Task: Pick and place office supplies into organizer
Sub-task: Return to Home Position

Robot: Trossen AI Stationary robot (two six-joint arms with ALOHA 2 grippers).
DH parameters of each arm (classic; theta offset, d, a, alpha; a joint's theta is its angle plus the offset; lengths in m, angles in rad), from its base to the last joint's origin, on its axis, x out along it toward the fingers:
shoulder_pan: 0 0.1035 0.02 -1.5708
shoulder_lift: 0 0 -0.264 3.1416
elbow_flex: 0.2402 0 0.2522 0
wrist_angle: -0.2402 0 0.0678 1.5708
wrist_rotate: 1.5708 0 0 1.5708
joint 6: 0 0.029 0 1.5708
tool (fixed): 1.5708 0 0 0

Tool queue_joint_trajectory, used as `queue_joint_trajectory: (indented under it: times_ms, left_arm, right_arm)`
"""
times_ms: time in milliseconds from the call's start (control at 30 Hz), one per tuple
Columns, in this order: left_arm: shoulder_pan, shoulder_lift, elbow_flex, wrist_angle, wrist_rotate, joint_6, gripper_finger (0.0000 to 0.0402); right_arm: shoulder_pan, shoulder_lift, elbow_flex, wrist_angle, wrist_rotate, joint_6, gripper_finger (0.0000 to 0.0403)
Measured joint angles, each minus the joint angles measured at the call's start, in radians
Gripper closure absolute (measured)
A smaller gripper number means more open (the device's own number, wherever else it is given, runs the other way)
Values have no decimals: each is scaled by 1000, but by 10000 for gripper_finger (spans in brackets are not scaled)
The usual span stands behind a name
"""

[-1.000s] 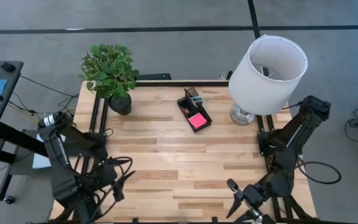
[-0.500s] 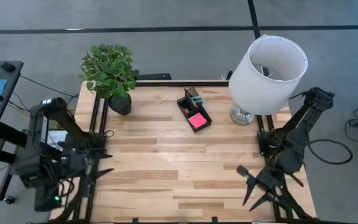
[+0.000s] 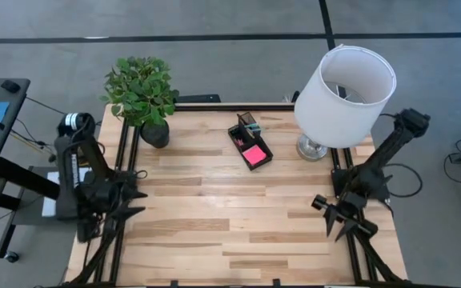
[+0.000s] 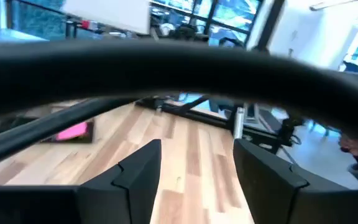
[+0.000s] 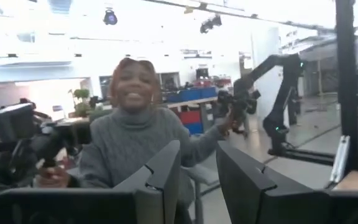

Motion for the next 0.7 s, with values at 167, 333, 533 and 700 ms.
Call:
queue_joint_trajectory:
  times_ms: [167, 333, 533, 700]
  left_arm:
    - [10, -94, -155, 28, -7, -105, 207]
    - [27, -182, -239, 49, -9, -103, 207]
    - [49, -232, -292, 62, -10, -78, 208]
    - [96, -236, -373, 179, -10, -74, 208]
  right_arm:
    - [-66, -172, -83, -49, -69, 1, 305]
    - [-111, -341, -117, -187, -154, -24, 305]
    - [-146, -582, -116, -470, -178, -98, 305]
    - [-180, -733, -116, -605, -175, -201, 305]
